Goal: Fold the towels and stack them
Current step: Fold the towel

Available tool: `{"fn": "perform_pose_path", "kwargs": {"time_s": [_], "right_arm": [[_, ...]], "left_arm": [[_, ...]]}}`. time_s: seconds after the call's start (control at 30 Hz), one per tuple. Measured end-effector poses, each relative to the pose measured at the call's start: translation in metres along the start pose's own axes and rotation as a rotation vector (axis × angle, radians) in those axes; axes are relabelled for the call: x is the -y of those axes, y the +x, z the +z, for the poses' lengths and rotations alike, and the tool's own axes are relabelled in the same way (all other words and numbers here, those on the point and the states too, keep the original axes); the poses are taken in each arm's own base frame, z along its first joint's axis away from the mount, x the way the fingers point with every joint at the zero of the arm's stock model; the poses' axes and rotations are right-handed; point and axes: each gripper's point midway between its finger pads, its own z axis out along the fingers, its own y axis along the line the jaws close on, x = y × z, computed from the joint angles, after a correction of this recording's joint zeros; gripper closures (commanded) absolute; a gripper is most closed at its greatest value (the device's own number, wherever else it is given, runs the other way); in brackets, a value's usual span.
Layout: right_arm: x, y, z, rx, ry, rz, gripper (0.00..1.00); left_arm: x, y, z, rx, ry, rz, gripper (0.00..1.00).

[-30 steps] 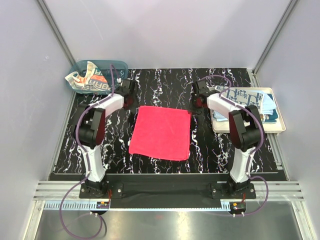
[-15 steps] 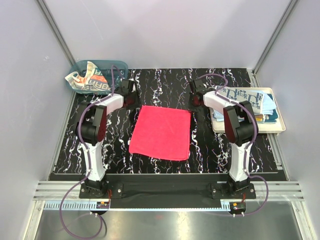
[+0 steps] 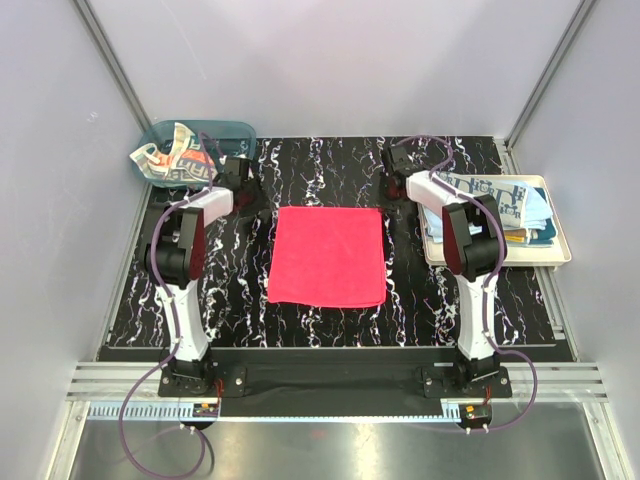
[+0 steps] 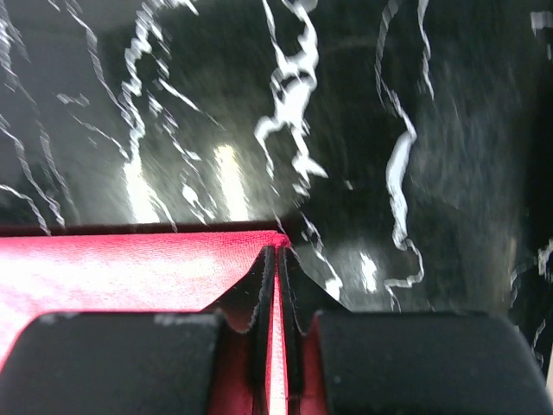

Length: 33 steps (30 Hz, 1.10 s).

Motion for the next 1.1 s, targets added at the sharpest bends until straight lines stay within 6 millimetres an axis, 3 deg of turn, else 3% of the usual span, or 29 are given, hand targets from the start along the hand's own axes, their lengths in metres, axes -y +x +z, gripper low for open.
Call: {"fn": "perform_pose_path", "kwargs": {"time_s": [0.2,0.5,0.77,1.1], "right_arm": [[-0.009,-0.020,-0.002,0.041,-0.023,-0.035,0.85],[-0.014,-0.038,-0.009,0.080,-0.038,-0.072,0.77],[-0.009,-0.031,-0.009,0.056,-0.024,-0.085,0.69],[0.006,-0.001,0.002,-0.014,0.008,-0.090,0.67]], "left_arm": [[-0.002,-0.005,0.000,0.010,0.011,-0.018,0.49],[0.023,-0.004,-0.005,0.012,0.170,-0.008,0.44],[0.035,0.002,-0.009,-0.014,0.248,0.014,0.44],[0.034,0.025,-0.011,-0.087,0.221,0.066,0.44]]}}
